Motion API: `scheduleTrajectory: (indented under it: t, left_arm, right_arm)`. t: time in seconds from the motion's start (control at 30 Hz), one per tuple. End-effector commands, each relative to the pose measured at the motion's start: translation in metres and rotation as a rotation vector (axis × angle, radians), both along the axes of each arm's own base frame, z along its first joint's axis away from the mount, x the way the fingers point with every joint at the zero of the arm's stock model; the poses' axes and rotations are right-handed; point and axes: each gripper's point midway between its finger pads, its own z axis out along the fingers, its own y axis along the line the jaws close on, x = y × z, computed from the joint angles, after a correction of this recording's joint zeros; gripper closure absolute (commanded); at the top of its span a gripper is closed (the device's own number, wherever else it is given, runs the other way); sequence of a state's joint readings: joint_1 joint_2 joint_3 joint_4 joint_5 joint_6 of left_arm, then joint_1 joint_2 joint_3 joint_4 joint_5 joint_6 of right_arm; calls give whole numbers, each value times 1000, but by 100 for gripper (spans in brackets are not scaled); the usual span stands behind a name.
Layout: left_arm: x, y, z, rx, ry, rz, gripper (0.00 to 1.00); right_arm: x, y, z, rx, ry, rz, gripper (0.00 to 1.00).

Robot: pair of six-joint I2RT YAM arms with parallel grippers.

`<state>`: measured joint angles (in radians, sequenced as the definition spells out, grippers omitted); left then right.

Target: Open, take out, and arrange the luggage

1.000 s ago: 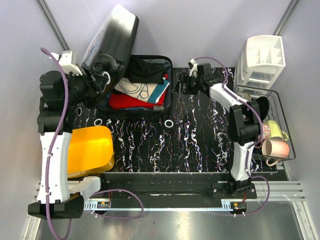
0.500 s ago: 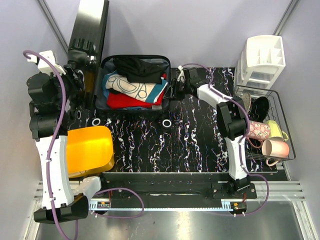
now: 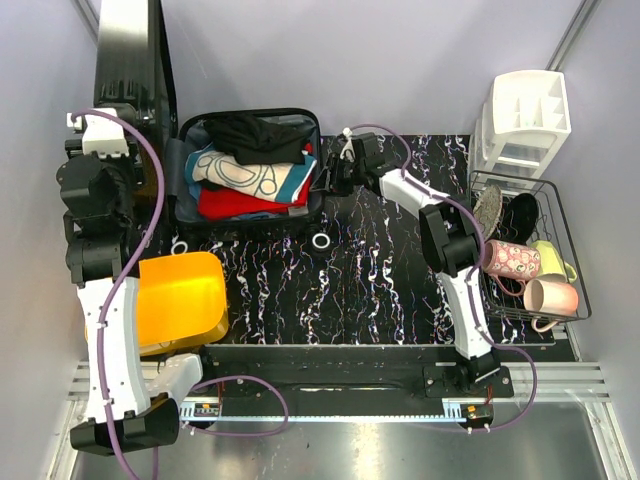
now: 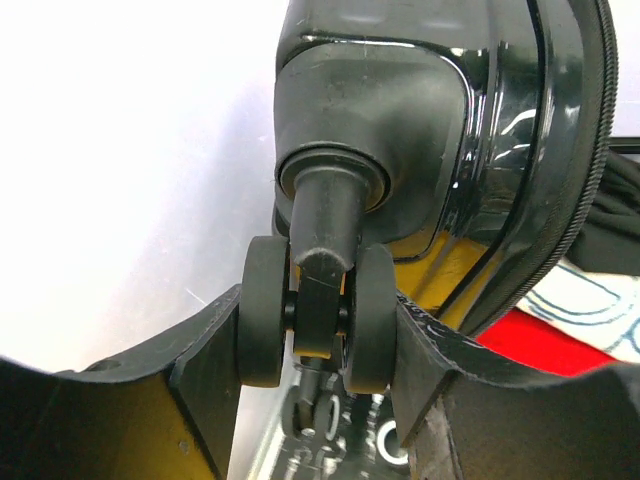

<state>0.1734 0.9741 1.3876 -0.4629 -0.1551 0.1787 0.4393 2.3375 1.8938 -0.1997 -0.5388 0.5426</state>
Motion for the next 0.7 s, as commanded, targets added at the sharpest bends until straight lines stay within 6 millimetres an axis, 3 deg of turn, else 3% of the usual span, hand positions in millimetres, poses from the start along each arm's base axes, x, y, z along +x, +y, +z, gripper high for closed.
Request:
scheduleTrajectory:
  t: [0.0, 0.03, 0.1, 0.17, 0.2, 0.27, 0.33, 0.4, 0.43, 0.53, 0.67]
  left_arm:
    - [-9, 39, 52, 227, -160, 189, 100]
    - [-7, 43, 51, 243, -157, 205, 100]
    - [-3, 50, 52, 277, -162, 231, 100]
    - [2, 58, 50, 289, -152, 260, 100]
    - [1, 63, 49, 293, -144, 287, 100]
    - [6, 73, 46, 298, -129, 322, 100]
    - [8, 83, 42, 299, -114, 365, 91]
    - [10, 94, 40, 297, -99, 416, 77]
    - [10, 97, 39, 294, -92, 434, 47]
    - [10, 102, 34, 283, -72, 454, 12]
    - [8, 96, 22, 272, -29, 414, 1]
  right_arm:
    - [-58, 81, 40, 170, -83, 240, 96]
    - [-61, 77, 36, 162, -69, 230, 100]
    - [-63, 73, 42, 151, -79, 210, 100]
    - [-69, 65, 34, 126, -63, 193, 100]
    - [-67, 63, 45, 136, -101, 180, 100]
    - [-74, 57, 39, 126, -89, 169, 100]
    - [-81, 54, 40, 136, -70, 161, 100]
    - [-83, 54, 43, 148, -64, 157, 100]
    - [-85, 53, 41, 152, -51, 152, 100]
    - [-85, 53, 43, 157, -46, 141, 100]
    - [-89, 54, 44, 176, -29, 137, 100]
